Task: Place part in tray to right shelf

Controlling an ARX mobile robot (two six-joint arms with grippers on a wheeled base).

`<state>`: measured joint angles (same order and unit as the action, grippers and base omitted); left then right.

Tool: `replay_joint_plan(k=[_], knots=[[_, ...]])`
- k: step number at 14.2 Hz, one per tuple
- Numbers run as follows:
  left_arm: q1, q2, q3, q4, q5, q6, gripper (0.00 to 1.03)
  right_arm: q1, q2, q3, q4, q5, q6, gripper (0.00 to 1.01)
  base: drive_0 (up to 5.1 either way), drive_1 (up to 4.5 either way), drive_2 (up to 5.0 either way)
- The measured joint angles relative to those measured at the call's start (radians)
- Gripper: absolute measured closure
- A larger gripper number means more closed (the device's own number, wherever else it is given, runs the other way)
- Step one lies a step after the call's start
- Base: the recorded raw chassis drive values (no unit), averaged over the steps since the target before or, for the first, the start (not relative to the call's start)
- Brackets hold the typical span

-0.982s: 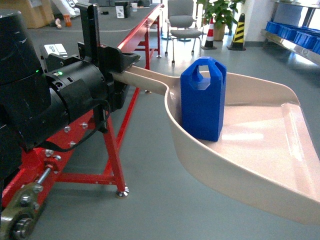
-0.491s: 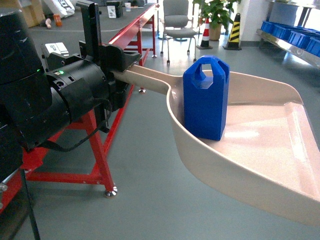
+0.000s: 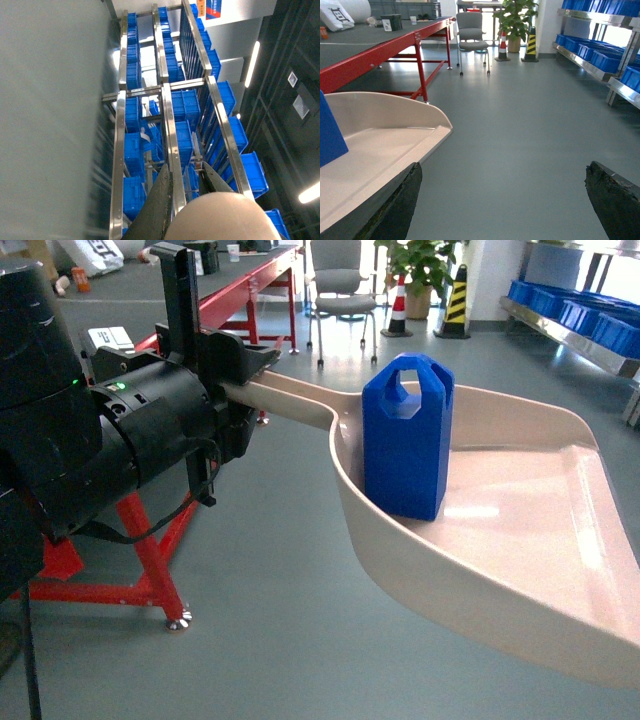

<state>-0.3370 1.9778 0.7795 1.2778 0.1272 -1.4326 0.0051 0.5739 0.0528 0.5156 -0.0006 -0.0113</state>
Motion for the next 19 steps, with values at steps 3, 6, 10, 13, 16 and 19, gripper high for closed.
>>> replay_joint_plan(k=[3, 6, 10, 13, 16, 19], knots=[[-0.006, 0.0, 0.0, 0.002, 0.0, 0.0, 0.9, 0.0, 0.0, 0.0, -0.005, 0.004, 0.0, 0.03, 1.7, -0.78, -0.8], [-0.005, 0.0, 0.0, 0.0, 0.003, 0.0, 0.9, -0.005, 0.0, -0.001, -0.001, 0.003, 0.0, 0.03, 0.1, 1.53, -1.3], [-0.002, 0.0, 0.0, 0.002, 0.003, 0.0, 0.9, -0.005, -0.004, -0.001, 0.0, 0.003, 0.0, 0.03, 0.1, 4.41, -4.2], [-0.002, 0.0, 0.0, 0.002, 0.003, -0.001, 0.9, -0.005, -0.004, -0.001, 0.0, 0.002, 0.0, 0.03, 0.0, 4.29, -4.3], [-0.002, 0.0, 0.0, 0.0, 0.003, 0.0, 0.9, -0.005, -0.001, -0.001, 0.002, 0.002, 0.0, 0.03, 0.0, 4.26, -4.3], [-0.002, 0.0, 0.0, 0.003, 0.003, 0.0, 0.9, -0.005, 0.0, -0.001, 0.002, 0.002, 0.0, 0.03, -0.1, 4.23, -4.4]])
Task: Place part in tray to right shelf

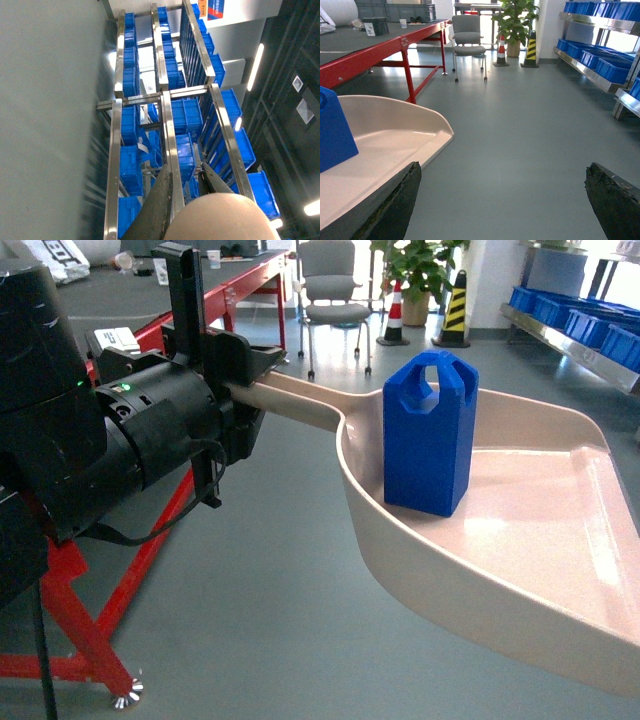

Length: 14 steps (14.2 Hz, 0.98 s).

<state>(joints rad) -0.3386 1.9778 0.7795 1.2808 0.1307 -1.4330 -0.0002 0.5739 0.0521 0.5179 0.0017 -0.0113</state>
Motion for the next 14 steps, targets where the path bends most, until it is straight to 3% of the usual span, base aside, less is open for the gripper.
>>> replay_joint_plan(k=[14], knots=[[0.001, 0.0, 0.0, -0.003, 0.0, 0.0, 0.9, 0.0, 0.0, 0.0, -0.002, -0.002, 0.0, 0.03, 0.0, 4.28, -4.3]])
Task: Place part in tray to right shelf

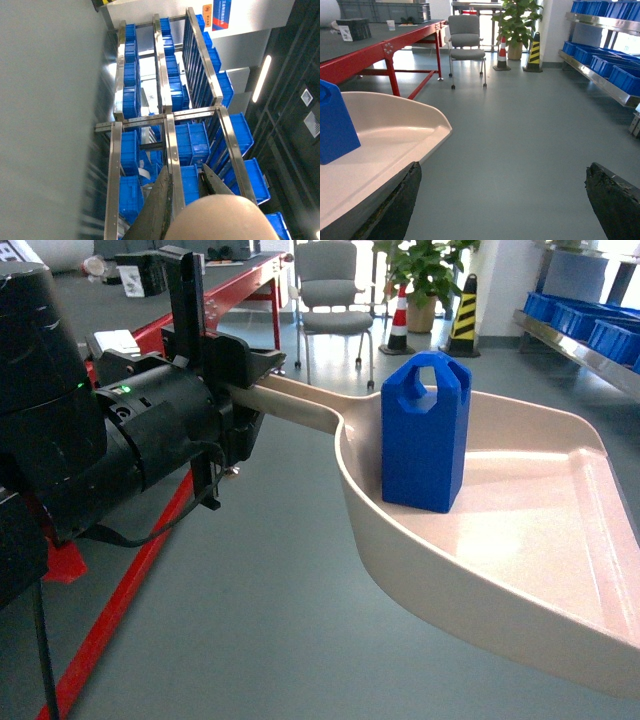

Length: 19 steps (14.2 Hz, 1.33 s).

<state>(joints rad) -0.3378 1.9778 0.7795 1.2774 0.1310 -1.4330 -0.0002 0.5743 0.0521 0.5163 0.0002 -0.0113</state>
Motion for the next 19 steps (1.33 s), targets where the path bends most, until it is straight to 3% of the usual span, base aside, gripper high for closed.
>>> replay_joint_plan(k=[19], knots=[[0.001, 0.0, 0.0, 0.003, -0.001, -0.001, 0.9, 0.0, 0.0, 0.0, 0.0, 0.0, 0.0, 0.03, 0.0, 4.26, -4.3]])
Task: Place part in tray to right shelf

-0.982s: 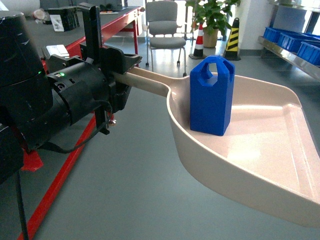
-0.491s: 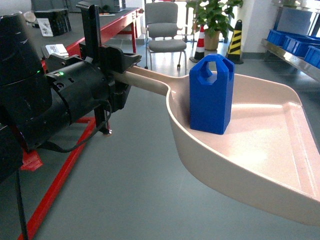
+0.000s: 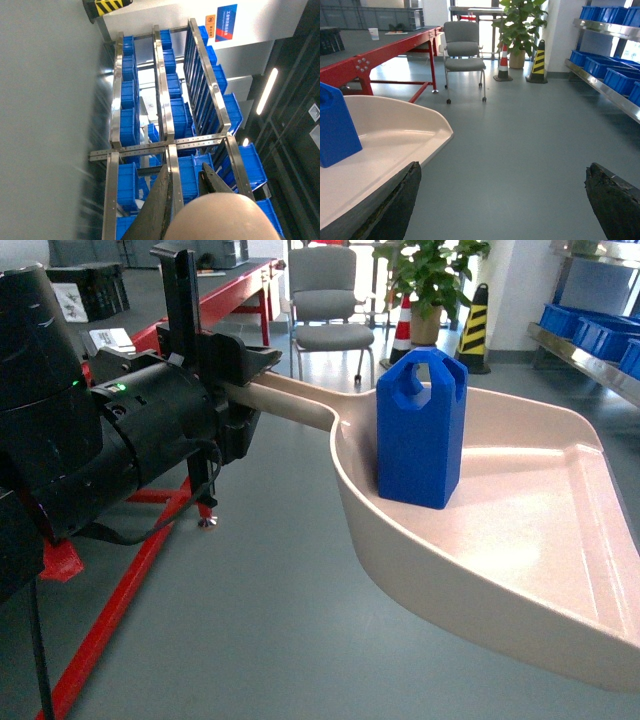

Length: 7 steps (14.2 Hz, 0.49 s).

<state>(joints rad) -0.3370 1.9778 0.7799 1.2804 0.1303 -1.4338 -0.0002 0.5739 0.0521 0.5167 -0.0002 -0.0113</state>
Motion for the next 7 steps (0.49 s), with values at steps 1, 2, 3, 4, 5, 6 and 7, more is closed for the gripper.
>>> replay_joint_plan(k=[1, 2, 3, 4, 5, 6, 7], knots=[[0.0, 0.0, 0.0, 0.003, -0.003, 0.0, 0.9, 0.0, -0.004, 0.0, 0.003, 0.0, 0.0, 0.03, 0.0, 4.3, -4.2], [0.0, 0.0, 0.0, -0.006, 0.0, 0.001, 0.9, 0.0, 0.001, 0.0, -0.001, 0.0, 0.0, 0.03, 0.0, 4.3, -4.2], [0.0, 0.0, 0.0, 0.0, 0.0, 0.0, 0.9, 0.0, 0.0, 0.0, 0.0, 0.0, 0.0, 0.03, 0.0, 4.3, -4.2], [0.0, 0.0, 0.0, -0.003, 0.0, 0.001, 0.9, 0.0, 0.0, 0.0, -0.001, 0.0, 0.0, 0.03, 0.0, 4.3, -4.2], [0.0, 0.0, 0.0, -0.001, -0.002, 0.0, 0.9, 0.0, 0.0, 0.0, 0.0, 0.0, 0.0, 0.03, -0.1, 4.13, -4.4], [0.0, 0.0, 0.0, 0.0, -0.001, 0.0, 0.9, 0.0, 0.0, 0.0, 0.001, 0.0, 0.0, 0.03, -0.1, 4.11, -4.4], [0.0, 0.0, 0.0, -0.001, 0.001, 0.001, 0.9, 0.0, 0.0, 0.0, 0.0, 0.0, 0.0, 0.03, -0.1, 4.11, -4.4]])
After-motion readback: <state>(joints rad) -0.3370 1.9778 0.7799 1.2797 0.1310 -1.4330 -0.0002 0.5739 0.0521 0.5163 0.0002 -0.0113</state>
